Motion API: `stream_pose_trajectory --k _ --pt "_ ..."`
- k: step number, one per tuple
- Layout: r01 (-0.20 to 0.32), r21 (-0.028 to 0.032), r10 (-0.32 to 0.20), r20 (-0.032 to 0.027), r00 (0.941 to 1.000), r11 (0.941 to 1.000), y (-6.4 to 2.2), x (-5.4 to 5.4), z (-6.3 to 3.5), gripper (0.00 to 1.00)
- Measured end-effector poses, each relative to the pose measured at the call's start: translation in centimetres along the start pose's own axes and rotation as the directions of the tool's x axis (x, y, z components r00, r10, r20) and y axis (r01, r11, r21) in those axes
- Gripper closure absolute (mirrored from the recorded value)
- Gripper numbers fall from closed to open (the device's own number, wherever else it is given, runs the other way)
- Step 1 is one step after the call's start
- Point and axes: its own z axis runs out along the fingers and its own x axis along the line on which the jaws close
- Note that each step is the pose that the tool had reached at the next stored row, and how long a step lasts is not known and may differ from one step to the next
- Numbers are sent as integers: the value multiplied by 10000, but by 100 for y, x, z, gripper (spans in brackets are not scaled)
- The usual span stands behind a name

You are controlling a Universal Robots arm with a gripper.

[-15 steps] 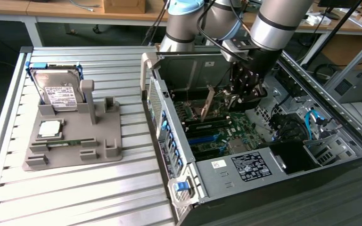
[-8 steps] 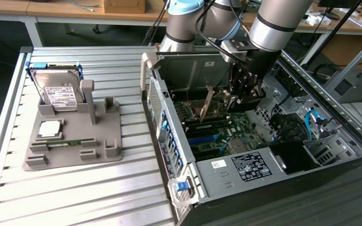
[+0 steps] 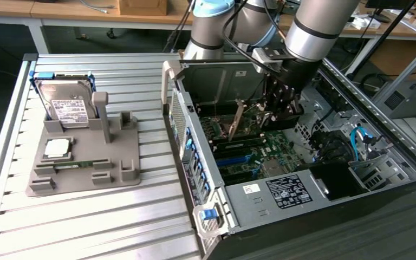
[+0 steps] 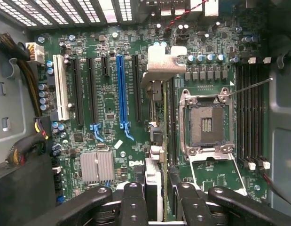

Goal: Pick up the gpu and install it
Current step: 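Insert the gpu into the slot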

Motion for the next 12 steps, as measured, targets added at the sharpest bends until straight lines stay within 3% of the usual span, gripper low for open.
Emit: stream_pose_trajectory --k 12 --pt "-47 1 47 0 10000 10000 105 57 18 70"
